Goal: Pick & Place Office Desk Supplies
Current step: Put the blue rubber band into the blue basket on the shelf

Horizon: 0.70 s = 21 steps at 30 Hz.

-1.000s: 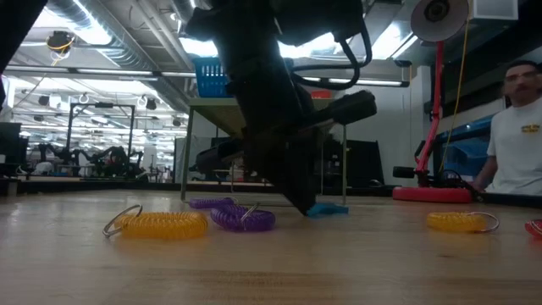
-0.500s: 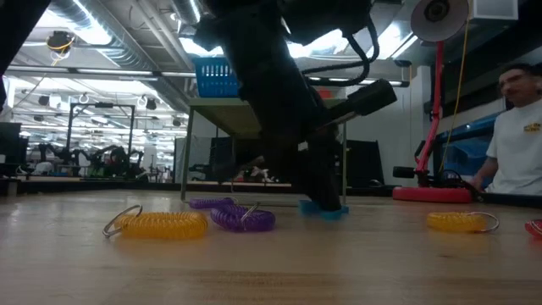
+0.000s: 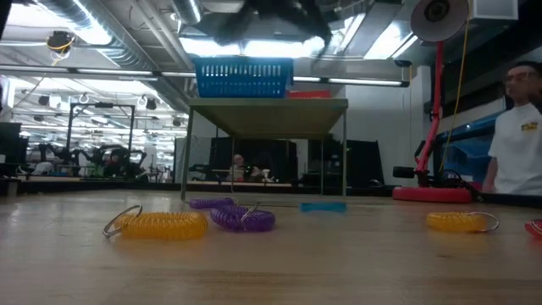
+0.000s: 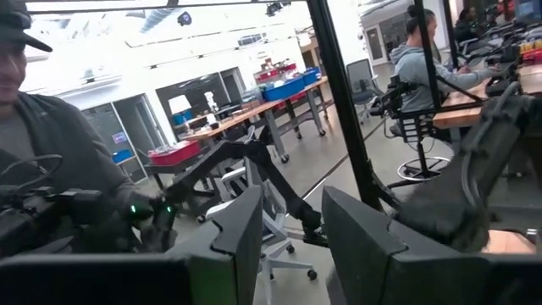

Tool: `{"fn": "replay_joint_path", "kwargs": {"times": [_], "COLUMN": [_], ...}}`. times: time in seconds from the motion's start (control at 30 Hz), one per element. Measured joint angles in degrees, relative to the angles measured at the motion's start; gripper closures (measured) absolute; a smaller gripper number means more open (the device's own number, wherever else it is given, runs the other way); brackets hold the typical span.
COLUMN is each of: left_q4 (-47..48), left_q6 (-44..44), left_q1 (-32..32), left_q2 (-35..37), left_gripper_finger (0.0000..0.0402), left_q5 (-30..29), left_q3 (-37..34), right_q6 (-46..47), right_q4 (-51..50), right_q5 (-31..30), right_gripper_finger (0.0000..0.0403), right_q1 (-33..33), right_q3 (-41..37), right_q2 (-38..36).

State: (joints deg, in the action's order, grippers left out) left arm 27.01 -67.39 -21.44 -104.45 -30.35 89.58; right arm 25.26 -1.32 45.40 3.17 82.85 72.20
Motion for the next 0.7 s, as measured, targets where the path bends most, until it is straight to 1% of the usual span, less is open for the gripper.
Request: {"fn": "replay_joint_path", "kwargs": {"times": [0.1, 0.3, 0.43, 0.57, 0.7], "left_q4": [0.0, -0.1, 0.0, 0.5, 3.5], "left_q6": [2.2, 7.0, 10.9, 15.6, 19.8], "left_q1": [-0.8, -1.5, -1.5, -0.2, 2.4], "left_q2": [3.4, 8.0, 10.4, 12.6, 14.1], "left_gripper_finger": [0.0400, 0.0400, 0.0400, 0.0400, 0.0400], "left_q5": [-2.9, -4.2, -5.9, -8.2, -9.1], "left_q3": [0.0, 0.1, 0.0, 0.1, 0.1], "right_q6": [-0.4, -0.4, -0.4, -0.5, -0.6], "right_q4": [0.0, 0.0, 0.0, 0.0, 0.0], "right_q5": [-0.6, -2.9, -3.0, -3.0, -3.0], "right_gripper_finger": [0.0275, 0.0275, 0.0275, 0.0275, 0.0275], "right_q1": [0.0, 0.0, 0.0, 0.0, 0.0], "right_q3": [0.0, 0.0, 0.0, 0.0, 0.0], "right_q2": [0.0, 0.0, 0.0, 0.0, 0.0]}}
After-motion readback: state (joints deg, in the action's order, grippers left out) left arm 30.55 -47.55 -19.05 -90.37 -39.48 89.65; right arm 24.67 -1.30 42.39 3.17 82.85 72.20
